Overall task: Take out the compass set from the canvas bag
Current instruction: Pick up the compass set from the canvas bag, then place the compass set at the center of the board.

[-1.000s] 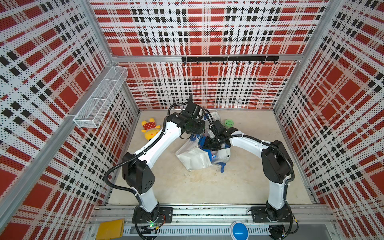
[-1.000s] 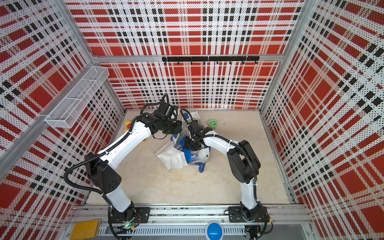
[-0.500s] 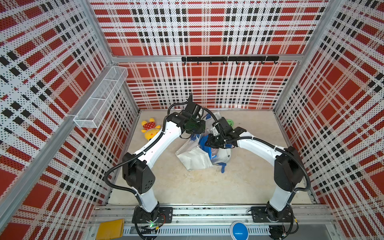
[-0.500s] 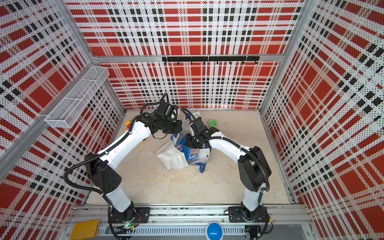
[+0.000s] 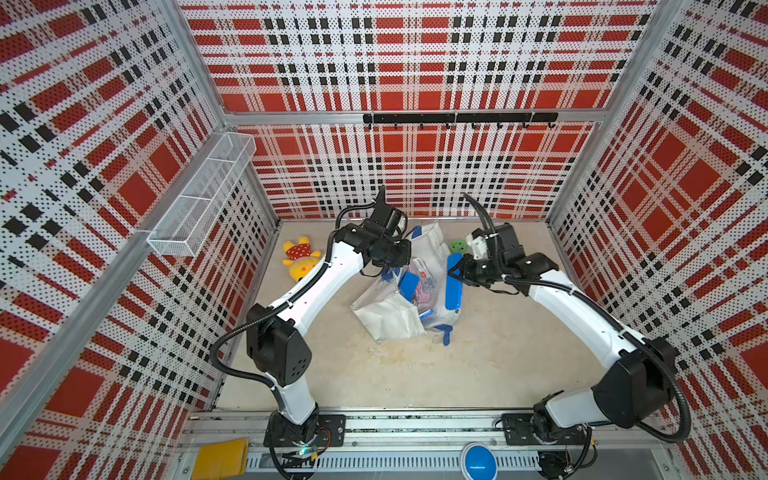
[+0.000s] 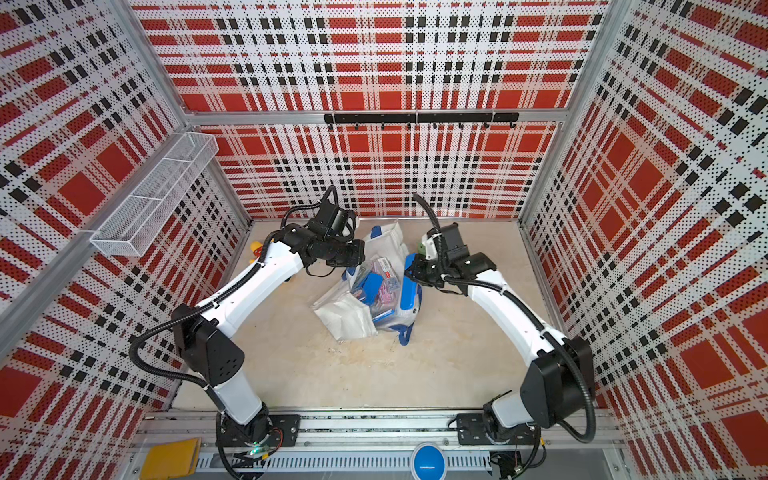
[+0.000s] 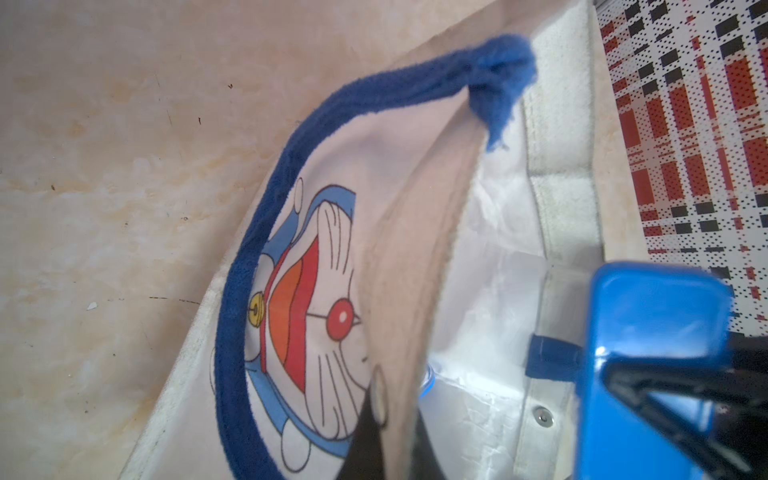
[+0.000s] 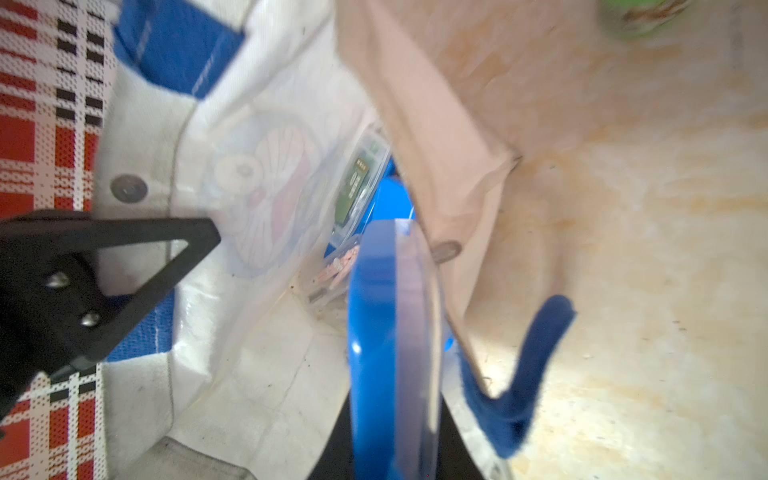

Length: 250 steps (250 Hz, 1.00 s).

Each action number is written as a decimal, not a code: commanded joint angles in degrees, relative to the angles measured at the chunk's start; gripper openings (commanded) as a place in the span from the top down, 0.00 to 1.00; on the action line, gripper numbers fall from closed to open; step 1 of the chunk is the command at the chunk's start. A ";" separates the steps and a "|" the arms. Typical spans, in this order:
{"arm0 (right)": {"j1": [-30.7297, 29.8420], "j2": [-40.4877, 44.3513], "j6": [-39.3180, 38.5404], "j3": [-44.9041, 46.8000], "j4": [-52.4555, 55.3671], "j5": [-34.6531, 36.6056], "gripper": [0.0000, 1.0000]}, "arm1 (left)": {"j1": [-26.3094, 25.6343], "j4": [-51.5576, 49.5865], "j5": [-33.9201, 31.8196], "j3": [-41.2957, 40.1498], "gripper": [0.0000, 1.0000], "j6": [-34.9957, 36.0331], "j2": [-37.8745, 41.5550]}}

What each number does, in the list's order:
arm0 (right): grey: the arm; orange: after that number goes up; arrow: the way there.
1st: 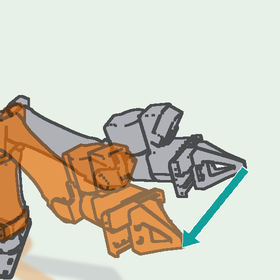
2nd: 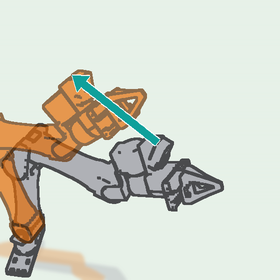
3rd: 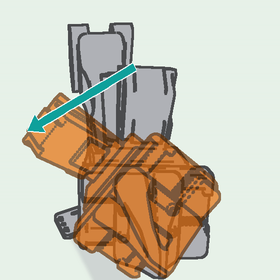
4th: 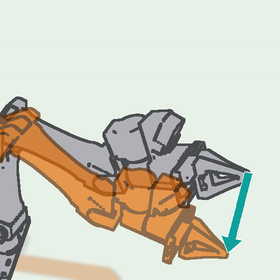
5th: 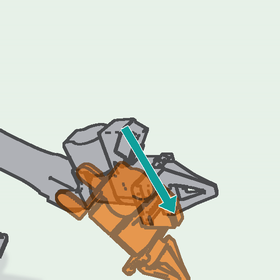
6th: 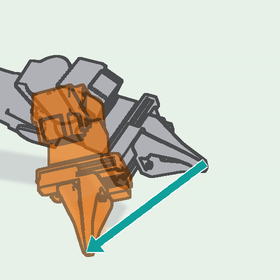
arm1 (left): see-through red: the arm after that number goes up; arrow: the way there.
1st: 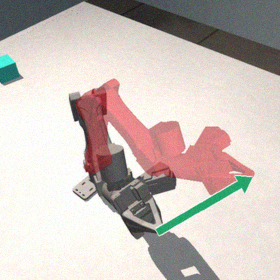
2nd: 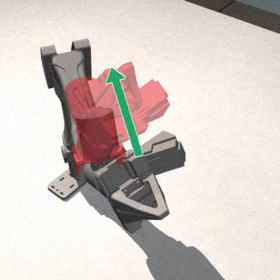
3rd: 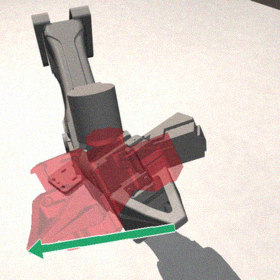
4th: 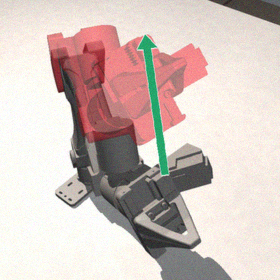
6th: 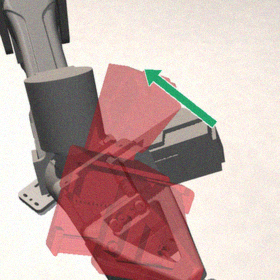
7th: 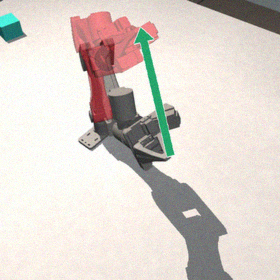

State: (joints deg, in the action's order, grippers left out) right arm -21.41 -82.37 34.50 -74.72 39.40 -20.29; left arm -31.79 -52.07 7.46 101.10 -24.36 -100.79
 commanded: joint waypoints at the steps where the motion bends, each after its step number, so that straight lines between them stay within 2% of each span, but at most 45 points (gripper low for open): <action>1: 5.48 0.63 -6.16 -3.42 7.47 1.98 0.89 | 0.36 3.90 1.73 2.81 1.00 0.26 -0.21; 22: 9.81 -2.02 -8.44 -4.92 11.07 5.06 0.89 | 0.39 3.97 1.86 2.90 1.00 0.58 -0.19; 49: 12.55 -8.52 -12.30 -8.49 15.10 12.82 0.88 | 0.46 4.17 2.51 2.89 1.00 1.07 -0.28; 111: 13.41 -31.50 -17.56 -25.13 22.95 30.44 0.88 | 0.82 5.12 4.11 2.71 1.00 1.86 -0.63; 155: 13.50 -43.94 -20.54 -36.39 29.17 44.46 0.88 | 0.96 5.40 5.54 2.46 1.00 2.30 -0.73; 208: 13.86 -51.65 -22.65 -43.95 32.68 56.15 0.88 | 1.89 6.17 7.36 -0.54 1.00 1.01 1.58; 250: 14.72 -55.61 -24.13 -46.83 32.70 59.95 0.85 | 2.31 6.48 7.82 -2.92 1.00 0.46 3.45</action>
State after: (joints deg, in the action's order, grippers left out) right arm -7.44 -135.06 12.64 -118.45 69.89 32.73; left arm -29.69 -50.13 12.69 99.22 -23.31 -100.62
